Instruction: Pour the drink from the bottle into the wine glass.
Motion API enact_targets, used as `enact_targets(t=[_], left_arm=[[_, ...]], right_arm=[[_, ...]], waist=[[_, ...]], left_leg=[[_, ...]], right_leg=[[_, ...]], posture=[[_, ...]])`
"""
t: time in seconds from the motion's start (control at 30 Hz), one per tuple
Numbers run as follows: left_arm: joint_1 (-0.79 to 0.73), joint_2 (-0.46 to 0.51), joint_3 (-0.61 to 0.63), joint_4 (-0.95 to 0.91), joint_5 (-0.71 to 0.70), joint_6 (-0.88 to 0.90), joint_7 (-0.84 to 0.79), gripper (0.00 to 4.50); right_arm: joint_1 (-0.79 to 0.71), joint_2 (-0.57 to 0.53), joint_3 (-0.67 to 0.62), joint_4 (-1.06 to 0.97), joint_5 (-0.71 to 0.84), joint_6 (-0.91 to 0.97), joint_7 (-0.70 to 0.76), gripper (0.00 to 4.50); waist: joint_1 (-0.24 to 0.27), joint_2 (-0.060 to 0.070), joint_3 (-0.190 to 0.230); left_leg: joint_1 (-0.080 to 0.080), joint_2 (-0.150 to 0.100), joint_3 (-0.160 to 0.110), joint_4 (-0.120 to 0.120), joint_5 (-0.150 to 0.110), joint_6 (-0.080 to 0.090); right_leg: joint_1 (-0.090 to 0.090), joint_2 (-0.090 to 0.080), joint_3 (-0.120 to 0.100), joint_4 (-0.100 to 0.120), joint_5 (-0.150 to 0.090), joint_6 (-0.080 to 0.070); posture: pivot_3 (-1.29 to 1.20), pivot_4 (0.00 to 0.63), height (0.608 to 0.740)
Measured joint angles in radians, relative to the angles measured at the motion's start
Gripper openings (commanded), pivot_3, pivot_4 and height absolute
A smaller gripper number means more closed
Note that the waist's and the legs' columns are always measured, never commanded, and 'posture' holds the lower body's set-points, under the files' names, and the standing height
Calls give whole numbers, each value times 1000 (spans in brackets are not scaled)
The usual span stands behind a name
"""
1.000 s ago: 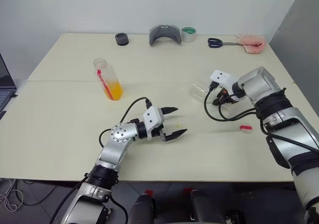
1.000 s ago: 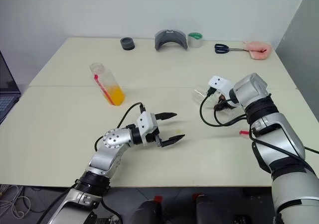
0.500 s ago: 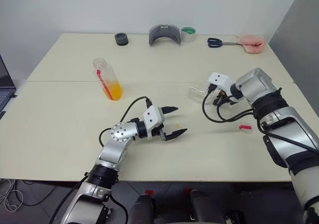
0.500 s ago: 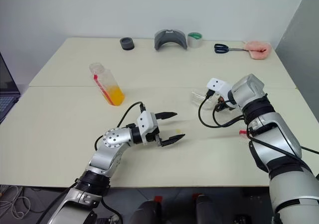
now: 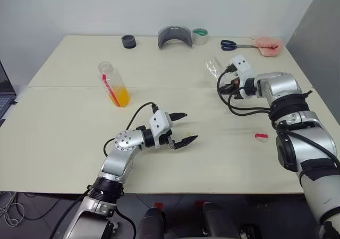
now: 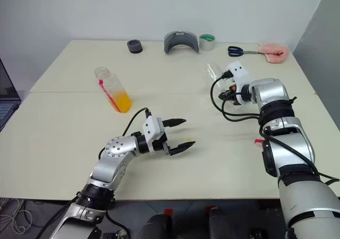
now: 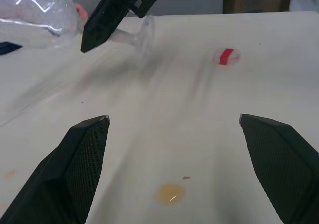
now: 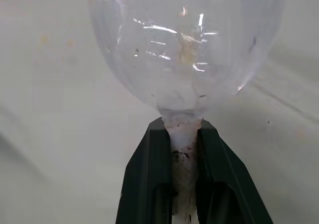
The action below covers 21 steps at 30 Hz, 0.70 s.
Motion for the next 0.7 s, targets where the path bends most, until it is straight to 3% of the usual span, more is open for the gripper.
enact_targets(t=[0.27, 0.47, 0.7], left_arm=[[-8, 34, 63, -123, -120, 220, 12, 4500], [-9, 100, 92, -168, -167, 321, 10, 4500], [-16, 136, 109, -168, -179, 344, 8, 4500]], right_arm=[[254, 207, -78, -59, 14, -515, -420, 212], [366, 270, -85, -175, 37, -582, -511, 212], [588, 277, -94, -449, 79, -545, -509, 212]], waist=[[-17, 0, 0], [-18, 0, 0], [-12, 0, -1]], left_leg=[[-1, 1, 2, 0, 0, 0], [1, 1, 2, 1, 0, 0], [5, 1, -1, 0, 0, 0]], right_leg=[[-2, 0, 2, 3, 0, 0], [-2, 1, 3, 6, 0, 0], [6, 1, 0, 0, 0, 0]], posture=[[0, 150, 740], [0, 150, 740], [0, 150, 740]])
